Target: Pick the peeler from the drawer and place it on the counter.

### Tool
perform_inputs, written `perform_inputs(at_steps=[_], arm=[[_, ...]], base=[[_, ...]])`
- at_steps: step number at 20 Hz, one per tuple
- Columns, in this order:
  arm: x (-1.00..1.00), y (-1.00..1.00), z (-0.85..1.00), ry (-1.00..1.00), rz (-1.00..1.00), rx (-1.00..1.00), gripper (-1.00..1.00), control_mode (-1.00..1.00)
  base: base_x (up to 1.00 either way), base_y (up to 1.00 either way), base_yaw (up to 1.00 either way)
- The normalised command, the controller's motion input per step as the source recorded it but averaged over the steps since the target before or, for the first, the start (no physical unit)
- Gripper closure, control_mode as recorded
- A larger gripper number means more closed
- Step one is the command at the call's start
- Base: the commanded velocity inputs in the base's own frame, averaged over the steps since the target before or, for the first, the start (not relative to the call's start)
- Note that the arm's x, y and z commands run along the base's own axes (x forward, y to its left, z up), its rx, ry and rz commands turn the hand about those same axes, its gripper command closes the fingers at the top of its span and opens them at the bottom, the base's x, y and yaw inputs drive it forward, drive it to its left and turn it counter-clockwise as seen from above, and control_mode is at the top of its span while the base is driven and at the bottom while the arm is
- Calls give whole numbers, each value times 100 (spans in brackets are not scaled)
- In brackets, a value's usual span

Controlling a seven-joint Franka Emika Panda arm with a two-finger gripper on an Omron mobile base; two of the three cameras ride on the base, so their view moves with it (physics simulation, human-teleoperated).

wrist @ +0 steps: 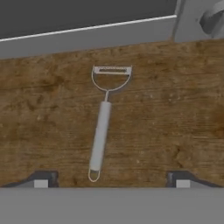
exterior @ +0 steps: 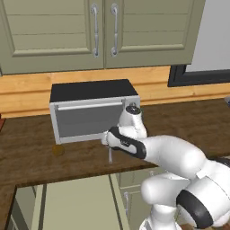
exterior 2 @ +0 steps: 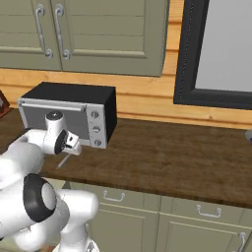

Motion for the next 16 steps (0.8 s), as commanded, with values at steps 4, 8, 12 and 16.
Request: perform_inputs(at_steps=[4,8,12,16], arm=[[-31,-94,100,0,0,0,-100,-100],[-69,-23,98,0,0,0,-100,-100],[-87,0,100,0,0,0,-100,-100],[-77,-6,100,0,-1,0,-100,-100]], base=[[0,0,0],[0,0,0],[0,0,0],[0,0,0]])
